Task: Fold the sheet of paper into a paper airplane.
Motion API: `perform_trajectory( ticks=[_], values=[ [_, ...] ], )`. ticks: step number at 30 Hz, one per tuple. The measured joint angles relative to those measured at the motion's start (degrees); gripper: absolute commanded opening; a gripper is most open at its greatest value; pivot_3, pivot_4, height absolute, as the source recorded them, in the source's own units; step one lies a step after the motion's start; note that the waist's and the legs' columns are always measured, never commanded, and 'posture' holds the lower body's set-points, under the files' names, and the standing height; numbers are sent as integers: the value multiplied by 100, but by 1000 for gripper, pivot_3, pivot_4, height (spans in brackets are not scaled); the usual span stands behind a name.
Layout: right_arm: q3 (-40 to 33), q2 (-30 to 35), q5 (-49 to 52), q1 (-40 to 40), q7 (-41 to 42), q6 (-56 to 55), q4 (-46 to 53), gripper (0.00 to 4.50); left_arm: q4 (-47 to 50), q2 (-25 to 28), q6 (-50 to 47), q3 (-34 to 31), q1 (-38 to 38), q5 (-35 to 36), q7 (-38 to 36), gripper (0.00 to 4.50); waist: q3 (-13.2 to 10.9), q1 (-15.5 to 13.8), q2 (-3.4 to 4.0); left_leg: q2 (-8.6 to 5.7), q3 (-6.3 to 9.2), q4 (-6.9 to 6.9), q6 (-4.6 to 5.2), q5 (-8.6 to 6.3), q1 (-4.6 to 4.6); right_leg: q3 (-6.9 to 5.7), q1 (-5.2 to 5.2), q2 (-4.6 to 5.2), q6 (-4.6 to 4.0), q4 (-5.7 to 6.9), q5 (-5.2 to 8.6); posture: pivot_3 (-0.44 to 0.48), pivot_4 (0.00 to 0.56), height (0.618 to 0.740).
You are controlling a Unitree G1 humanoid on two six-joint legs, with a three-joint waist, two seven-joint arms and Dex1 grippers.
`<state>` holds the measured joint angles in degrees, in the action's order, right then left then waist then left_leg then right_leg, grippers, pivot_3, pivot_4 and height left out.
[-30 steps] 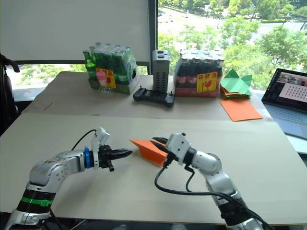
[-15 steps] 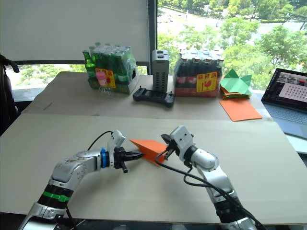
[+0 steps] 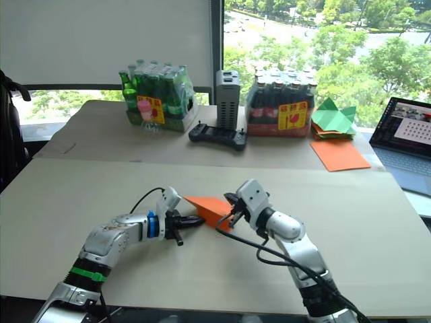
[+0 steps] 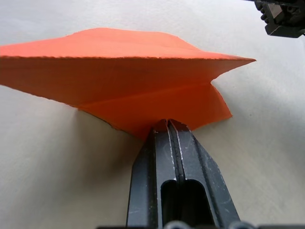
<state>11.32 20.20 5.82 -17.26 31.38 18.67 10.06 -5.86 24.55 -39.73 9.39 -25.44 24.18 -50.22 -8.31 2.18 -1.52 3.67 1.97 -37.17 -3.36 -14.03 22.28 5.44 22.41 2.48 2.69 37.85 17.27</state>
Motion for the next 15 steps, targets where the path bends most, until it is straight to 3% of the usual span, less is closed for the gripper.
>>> perform_trajectory(
  ticks=[15],
  values=[
    [219, 54, -235, 131, 127, 182, -65, 17, 9, -7, 7, -96, 68, -30, -6, 0, 0, 15, 0, 1, 0, -2, 0, 0, -4, 0, -1, -1, 0, 5, 0, 0, 150, 740]
  ],
)
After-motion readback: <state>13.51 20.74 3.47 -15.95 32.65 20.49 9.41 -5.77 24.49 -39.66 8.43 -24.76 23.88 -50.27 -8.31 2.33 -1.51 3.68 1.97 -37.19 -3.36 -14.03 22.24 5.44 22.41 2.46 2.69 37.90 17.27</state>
